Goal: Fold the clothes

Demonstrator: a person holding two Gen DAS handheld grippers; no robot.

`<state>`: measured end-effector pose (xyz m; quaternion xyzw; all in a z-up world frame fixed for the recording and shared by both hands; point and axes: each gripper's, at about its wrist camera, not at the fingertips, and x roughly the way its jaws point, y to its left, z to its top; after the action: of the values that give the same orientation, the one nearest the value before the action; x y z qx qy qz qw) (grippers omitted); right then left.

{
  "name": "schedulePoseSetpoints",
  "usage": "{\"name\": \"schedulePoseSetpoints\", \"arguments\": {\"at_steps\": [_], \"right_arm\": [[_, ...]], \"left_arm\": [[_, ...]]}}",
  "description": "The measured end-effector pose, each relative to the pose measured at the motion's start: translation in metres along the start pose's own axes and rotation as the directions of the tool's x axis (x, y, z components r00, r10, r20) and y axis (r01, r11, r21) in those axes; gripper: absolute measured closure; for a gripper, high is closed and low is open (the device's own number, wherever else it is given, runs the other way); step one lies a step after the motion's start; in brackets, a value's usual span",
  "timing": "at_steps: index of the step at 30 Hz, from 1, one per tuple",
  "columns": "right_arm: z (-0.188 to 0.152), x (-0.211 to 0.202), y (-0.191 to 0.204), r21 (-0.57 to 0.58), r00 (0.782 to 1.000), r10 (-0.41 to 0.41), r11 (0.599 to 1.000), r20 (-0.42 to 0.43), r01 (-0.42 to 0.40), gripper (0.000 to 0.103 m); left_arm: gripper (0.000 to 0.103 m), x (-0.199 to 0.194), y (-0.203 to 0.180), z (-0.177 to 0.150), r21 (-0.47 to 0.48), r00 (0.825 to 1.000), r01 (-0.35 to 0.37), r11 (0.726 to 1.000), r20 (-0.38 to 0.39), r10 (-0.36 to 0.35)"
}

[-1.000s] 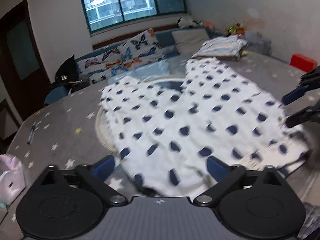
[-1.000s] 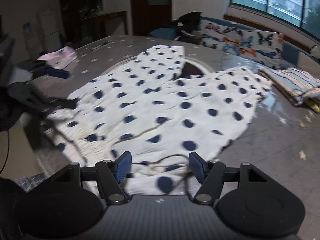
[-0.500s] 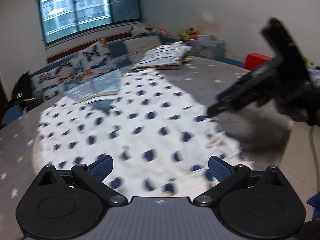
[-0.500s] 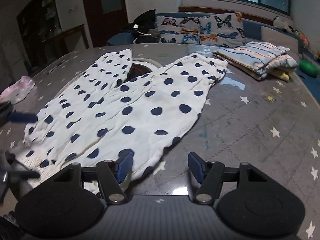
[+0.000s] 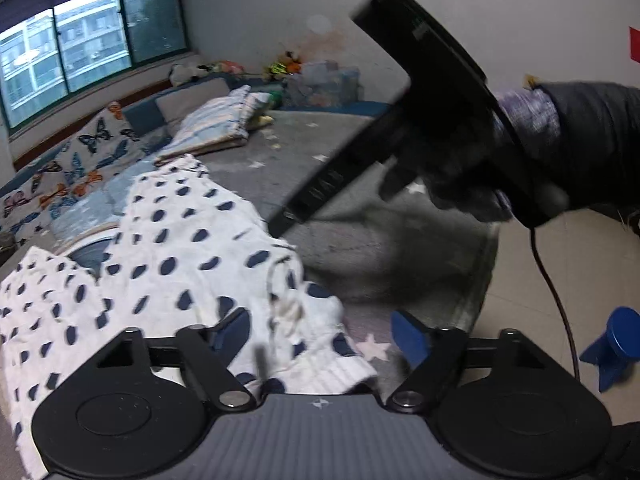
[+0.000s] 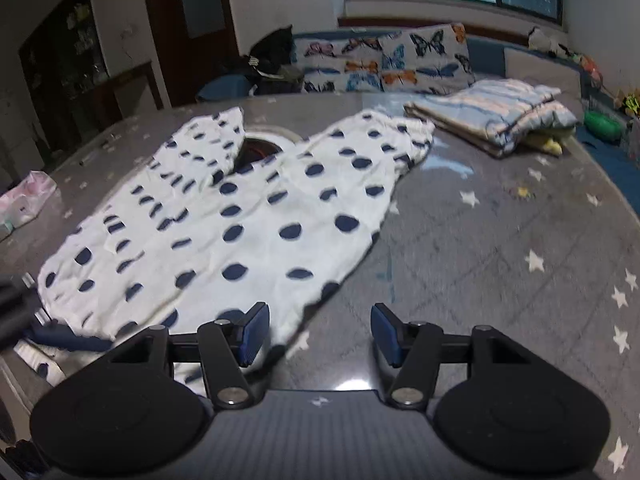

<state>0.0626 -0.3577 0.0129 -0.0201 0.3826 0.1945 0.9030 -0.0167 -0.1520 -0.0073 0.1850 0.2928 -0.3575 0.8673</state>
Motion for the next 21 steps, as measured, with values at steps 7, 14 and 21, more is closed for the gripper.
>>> {"name": "schedulePoseSetpoints", "arguments": {"at_steps": [7, 14, 21], "right_arm": [[-0.002, 0.020, 0.004, -0.041, 0.999, 0.009, 0.999, -0.038, -0.011, 0.046], [0.003, 0.013, 0.003, -0.059, 1.000, -0.003, 0.998, -0.014, 0.003, 0.045], [-0.001, 0.024, 0.013, -0.128, 0.998, -0.002, 0.992, -0.065, -0.006, 0.045]], "left_arm": [[0.054, 0.016, -0.002, -0.001, -0.003, 0.999, 0.016, 1.000, -0.034, -0.016], [0.073, 0.020, 0.001, -0.003, -0.006, 0.998, 0.036, 0.999, -0.045, -0.036], [0.078, 0.018, 0.007, -0.002, -0.020, 0.999, 0.030, 0.999, -0.042, -0.030]]}}
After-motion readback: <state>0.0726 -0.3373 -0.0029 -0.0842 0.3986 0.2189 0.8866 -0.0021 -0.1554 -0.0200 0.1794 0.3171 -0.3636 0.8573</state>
